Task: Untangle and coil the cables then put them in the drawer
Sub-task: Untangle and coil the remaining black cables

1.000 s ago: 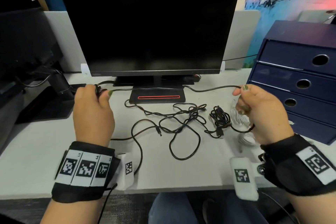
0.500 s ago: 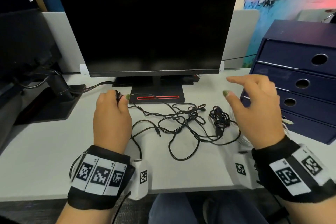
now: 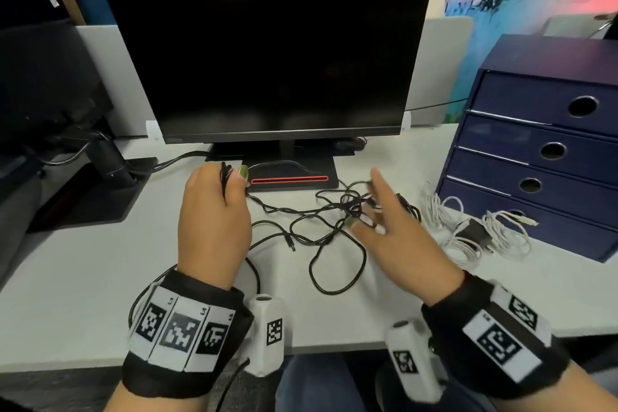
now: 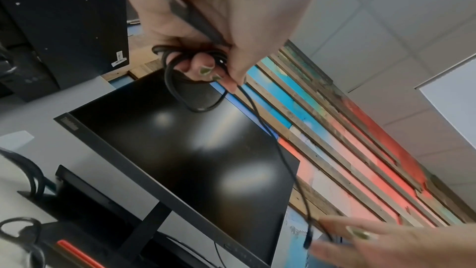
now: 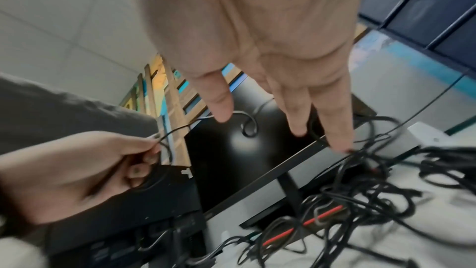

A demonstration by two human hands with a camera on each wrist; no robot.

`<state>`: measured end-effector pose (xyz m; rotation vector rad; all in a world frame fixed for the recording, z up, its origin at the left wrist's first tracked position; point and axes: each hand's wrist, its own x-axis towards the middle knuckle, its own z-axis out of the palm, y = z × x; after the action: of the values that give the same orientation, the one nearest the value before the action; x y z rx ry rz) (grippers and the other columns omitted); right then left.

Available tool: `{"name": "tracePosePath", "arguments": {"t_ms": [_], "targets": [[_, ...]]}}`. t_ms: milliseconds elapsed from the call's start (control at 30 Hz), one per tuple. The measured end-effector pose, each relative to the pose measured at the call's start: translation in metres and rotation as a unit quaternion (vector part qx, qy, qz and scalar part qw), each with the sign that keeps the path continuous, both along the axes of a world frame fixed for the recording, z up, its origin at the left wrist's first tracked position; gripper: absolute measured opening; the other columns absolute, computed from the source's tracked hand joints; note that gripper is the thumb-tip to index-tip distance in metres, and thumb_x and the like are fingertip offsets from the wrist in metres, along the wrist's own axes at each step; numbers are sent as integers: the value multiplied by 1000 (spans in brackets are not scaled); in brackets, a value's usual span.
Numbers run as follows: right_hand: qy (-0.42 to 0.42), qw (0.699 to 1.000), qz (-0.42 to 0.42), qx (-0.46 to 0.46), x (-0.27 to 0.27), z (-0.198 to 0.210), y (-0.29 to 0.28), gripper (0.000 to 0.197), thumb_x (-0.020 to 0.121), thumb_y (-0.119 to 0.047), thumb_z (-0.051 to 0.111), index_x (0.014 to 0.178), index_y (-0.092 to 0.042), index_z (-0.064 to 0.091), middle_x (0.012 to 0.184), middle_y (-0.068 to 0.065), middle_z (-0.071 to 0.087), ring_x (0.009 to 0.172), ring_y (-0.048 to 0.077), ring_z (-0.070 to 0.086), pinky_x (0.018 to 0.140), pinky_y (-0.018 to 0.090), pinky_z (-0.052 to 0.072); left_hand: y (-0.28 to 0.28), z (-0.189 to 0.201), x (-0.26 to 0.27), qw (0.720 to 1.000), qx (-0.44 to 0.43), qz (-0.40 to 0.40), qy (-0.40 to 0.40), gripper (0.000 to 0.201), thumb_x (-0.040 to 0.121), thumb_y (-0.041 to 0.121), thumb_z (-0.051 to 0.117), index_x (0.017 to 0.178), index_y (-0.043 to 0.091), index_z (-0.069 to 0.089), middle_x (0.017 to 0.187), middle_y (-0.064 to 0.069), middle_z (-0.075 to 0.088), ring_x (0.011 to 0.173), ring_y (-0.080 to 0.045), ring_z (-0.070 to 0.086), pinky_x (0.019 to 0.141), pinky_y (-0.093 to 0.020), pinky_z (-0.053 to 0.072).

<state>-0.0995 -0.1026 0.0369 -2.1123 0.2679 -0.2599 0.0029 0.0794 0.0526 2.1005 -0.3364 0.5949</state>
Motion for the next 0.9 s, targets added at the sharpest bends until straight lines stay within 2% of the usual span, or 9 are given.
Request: {"name": "tracePosePath", "arguments": {"t_ms": [133,233,333,433,500,600,733,833,900], "targets": [[-42,995,-84,-36,8,10,-22,65,94,-31,52,149,-36,18,152,-10,33,133,7,41,103,23,32,-5,6,-11,994,50,-97,19,24,98,28,43,79,15,51,72,2,46,65,-7,42,57,-9,33],[-15,993,-20,-118,7,20,-21,71,91,-14,54,147,-44,20,152,-15,29,115,1,54,98,21,34,-13,8,-24,978,22,-196,66,26,98,29,42,76,22,53,65,3,53,59,-6,47,54,-16,37],[-18,988,55,-142,10,13,-14,76,83,-11,56,138,-52,25,143,-17,42,130,11,45,118,47,16,-22,9,-36,938,-79,-301,153,27,100,22,40,79,13,55,63,4,58,58,-9,54,61,-22,48],[-50,993,42,-100,20,-6,-12,34,85,-38,57,117,-41,47,115,-21,59,115,3,53,113,55,23,-28,8,-42,885,-153,-380,220,27,98,26,42,82,10,55,61,2,50,56,-14,50,61,-24,47],[-21,993,29,-114,22,-15,-9,10,91,-35,56,100,-31,60,93,-22,63,97,3,59,110,48,30,-29,9,-43,837,-225,-420,269,29,90,33,43,83,8,55,58,3,43,53,-14,45,57,-23,44],[21,993,79,-88,17,-20,-6,8,85,-37,66,85,-29,65,77,-14,66,77,2,59,89,31,44,-30,13,-42,776,-364,-420,298,26,86,32,46,84,8,54,57,5,40,49,-11,42,56,-22,40],[79,982,169,-36,8,-19,-6,31,81,-38,72,109,-34,61,82,0,71,83,10,64,87,26,46,-25,13,-30,722,-540,-355,247,24,98,27,40,83,12,52,63,3,52,55,-10,52,58,-20,49],[66,978,173,-97,7,-20,-7,21,86,-40,65,107,-37,65,68,-3,59,68,7,55,79,27,46,-22,12,-26,705,-591,-330,209,26,102,24,34,85,12,49,85,-4,72,78,-14,70,67,-22,54],[47,968,181,-168,7,-19,-4,19,90,-41,59,106,-37,68,72,-9,48,68,3,45,74,25,42,-24,12,-27,710,-591,-335,187,25,103,21,32,88,10,48,104,-13,72,99,-19,70,77,-24,55]]}}
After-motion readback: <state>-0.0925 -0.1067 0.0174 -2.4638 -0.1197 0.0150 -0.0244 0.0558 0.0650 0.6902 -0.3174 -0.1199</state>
